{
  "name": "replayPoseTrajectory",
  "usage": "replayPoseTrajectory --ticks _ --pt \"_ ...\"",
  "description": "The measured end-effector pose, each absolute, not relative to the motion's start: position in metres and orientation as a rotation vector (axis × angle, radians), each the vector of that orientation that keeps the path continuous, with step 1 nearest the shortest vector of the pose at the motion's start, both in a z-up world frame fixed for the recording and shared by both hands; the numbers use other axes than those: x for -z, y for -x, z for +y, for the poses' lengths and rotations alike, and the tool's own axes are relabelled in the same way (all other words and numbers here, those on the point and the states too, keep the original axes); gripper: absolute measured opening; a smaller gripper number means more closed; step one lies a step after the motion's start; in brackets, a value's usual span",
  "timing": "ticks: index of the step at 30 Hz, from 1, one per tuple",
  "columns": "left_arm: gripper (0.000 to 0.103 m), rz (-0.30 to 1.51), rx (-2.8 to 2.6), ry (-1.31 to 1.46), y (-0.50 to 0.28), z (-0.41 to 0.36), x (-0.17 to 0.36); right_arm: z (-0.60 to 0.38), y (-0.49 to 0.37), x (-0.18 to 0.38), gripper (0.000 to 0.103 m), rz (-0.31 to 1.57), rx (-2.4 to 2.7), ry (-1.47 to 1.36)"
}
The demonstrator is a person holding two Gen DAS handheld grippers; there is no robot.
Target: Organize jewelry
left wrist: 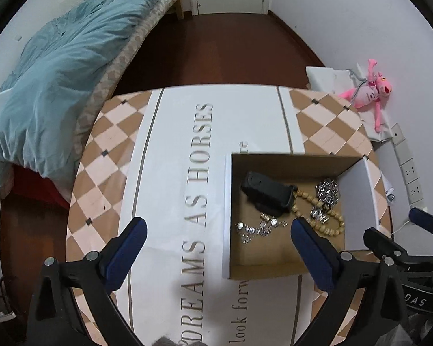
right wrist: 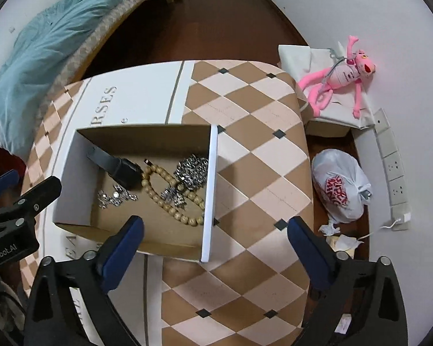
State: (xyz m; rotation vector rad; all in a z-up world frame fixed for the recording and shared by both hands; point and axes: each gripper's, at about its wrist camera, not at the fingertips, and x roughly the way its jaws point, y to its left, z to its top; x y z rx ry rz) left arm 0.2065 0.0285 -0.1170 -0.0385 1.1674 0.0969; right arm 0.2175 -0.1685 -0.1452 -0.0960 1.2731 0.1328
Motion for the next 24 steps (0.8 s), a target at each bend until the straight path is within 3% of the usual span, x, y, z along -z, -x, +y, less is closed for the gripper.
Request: replayPoseTrajectory --ticks 12,24 --pt "0.102 1.098 -0.114 0.052 -0.165 0.027 0.091 -0.171 -0.181 0.116 0.102 1.204 -0.098 0.089" --pt "0.102 0.905 -0.110 0.047 -0.088 0.020 0.004 -0.178 -0.096 0.021 0.102 1.010 -0.095 0.051"
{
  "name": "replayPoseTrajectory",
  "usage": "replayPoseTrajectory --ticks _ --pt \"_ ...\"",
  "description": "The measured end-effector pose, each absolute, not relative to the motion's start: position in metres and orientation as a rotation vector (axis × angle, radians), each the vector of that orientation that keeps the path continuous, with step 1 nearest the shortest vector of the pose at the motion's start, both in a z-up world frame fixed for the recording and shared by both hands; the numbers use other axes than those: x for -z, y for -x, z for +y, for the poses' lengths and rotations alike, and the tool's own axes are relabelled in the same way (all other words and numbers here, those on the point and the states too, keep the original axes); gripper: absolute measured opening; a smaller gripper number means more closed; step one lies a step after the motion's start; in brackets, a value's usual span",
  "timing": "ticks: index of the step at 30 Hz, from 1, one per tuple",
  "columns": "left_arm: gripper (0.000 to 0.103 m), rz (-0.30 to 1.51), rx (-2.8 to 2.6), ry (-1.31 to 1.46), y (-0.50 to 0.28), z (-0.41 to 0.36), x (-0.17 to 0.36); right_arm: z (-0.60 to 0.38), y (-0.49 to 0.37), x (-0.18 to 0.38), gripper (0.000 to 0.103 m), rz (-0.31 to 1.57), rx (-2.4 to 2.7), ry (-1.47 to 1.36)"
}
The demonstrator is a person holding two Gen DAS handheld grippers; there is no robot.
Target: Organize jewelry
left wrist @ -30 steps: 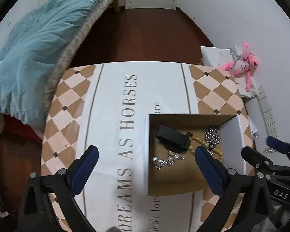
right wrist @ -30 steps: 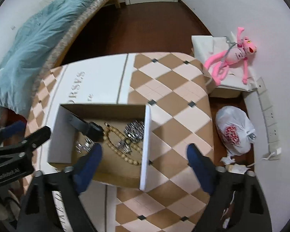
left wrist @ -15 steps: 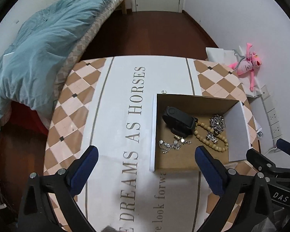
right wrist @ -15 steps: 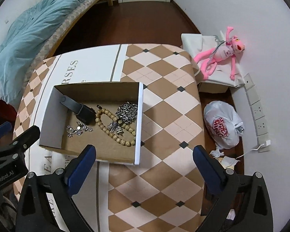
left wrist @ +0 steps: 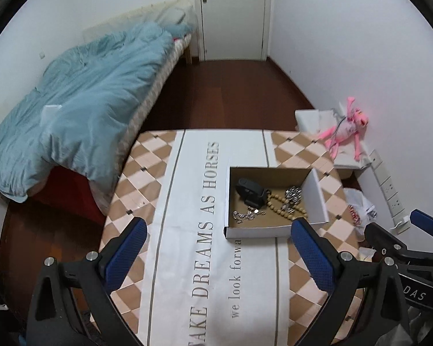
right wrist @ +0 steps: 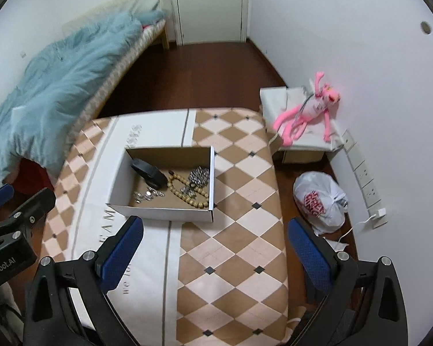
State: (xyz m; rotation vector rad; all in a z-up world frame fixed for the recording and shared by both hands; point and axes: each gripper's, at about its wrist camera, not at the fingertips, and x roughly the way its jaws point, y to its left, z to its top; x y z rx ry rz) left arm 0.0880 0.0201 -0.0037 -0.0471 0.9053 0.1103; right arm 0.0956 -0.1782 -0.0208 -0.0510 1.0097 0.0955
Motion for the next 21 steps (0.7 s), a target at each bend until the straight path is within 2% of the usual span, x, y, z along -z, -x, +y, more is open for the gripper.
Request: replayPoseTrajectory --ticks 12,21 --pt "0.102 0.805 -0.094 0.064 -0.025 0.017 -0.055 -0.183 -0.022 -0.067 0.103 0.833 -0.077 0.055" --pt "0.102 0.766 -0.103 0.066 0.001 0.015 -0.077 -0.182 0.011 -0.101 0.103 0.764 -0.077 0.072"
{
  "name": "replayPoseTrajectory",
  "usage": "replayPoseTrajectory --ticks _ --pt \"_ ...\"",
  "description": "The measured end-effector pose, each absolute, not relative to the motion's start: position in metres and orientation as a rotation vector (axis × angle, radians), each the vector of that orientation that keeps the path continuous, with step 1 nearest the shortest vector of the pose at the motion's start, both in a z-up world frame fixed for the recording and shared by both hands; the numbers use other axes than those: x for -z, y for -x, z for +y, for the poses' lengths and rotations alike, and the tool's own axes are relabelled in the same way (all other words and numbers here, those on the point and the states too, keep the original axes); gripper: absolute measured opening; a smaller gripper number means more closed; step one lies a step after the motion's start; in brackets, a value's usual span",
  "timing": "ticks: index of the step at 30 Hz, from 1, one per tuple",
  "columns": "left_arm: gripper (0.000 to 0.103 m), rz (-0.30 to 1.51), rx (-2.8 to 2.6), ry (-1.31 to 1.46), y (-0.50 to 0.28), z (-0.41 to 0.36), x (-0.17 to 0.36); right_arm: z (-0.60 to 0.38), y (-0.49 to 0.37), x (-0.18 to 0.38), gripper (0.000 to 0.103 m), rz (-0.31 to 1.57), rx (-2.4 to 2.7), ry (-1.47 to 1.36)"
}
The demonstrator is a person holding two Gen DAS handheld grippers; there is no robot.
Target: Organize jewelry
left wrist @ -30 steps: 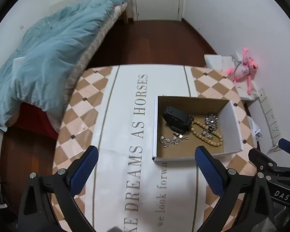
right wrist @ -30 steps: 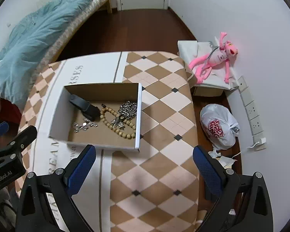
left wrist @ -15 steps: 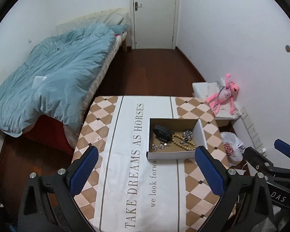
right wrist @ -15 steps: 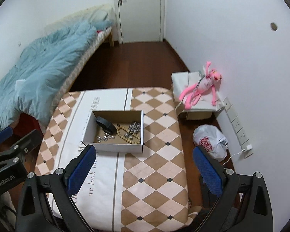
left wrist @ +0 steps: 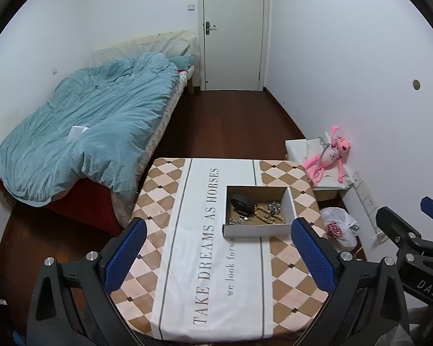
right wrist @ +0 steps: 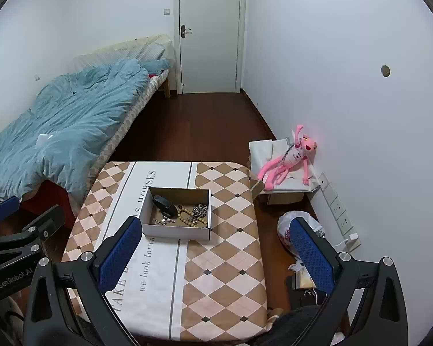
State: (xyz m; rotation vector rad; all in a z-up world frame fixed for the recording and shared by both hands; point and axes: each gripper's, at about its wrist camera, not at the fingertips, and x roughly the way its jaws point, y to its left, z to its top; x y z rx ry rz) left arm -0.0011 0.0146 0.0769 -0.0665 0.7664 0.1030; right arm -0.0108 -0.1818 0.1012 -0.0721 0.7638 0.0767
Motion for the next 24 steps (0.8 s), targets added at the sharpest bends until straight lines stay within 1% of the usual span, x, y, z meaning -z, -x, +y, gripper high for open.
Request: replayPoseTrajectory --ticks 11,24 --pt "0.102 0.782 -0.103 0.078 0.001 0.017 -0.079 -0.180 0.012 -0.106 0.103 0.781 -0.081 0.064" --pt "0.102 0.848 -0.125 0.059 -0.052 0.020 -0.070 -0.178 -0.055 -0.088 0.103 0.867 -0.055 0.059"
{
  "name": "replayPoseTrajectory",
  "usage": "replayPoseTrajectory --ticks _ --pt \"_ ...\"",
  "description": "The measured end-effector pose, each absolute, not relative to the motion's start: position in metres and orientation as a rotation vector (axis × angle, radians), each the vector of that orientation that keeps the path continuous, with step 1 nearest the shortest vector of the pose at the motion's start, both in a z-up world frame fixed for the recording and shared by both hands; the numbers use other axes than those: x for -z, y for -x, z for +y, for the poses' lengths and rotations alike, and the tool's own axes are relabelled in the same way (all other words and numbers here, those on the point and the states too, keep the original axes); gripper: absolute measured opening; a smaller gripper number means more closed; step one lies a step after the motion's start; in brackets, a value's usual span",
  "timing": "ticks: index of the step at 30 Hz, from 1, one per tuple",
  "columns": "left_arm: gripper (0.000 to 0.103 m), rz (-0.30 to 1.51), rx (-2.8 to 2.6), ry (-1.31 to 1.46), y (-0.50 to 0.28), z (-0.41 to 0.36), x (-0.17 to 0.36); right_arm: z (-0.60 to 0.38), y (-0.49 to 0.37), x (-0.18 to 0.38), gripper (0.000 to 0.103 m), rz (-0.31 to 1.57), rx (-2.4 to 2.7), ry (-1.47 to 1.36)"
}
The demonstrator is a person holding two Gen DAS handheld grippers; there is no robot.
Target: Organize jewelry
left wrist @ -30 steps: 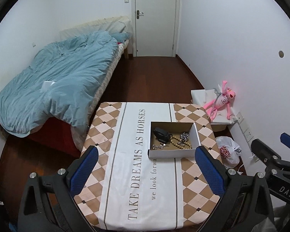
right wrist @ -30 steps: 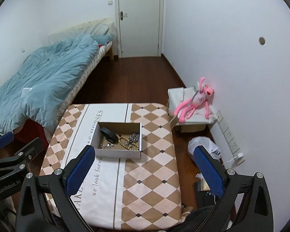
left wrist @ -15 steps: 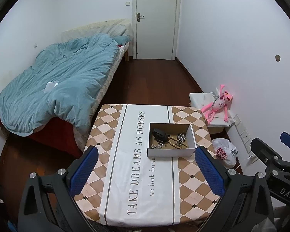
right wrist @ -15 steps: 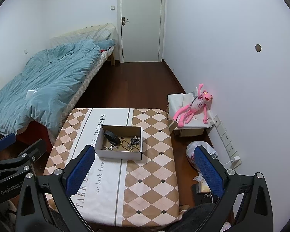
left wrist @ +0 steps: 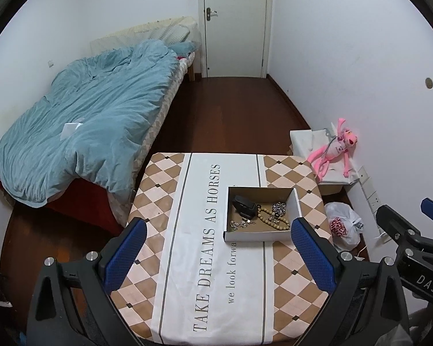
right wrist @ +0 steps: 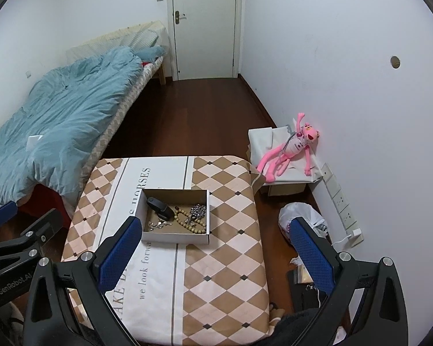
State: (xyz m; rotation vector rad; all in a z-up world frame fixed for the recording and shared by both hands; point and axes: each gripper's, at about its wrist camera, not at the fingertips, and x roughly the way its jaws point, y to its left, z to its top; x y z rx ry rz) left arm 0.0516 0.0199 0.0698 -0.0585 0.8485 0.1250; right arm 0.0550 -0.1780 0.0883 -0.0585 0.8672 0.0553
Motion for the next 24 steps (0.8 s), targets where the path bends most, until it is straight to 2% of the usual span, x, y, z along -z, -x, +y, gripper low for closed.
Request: replayPoseTrajectory --ticks 24 --pt "0.102 1.000 -0.134 0.069 -0.104 0.023 -0.027 -0.174 -0.118 -0.032 0.103 1.044 -0.034 0.105"
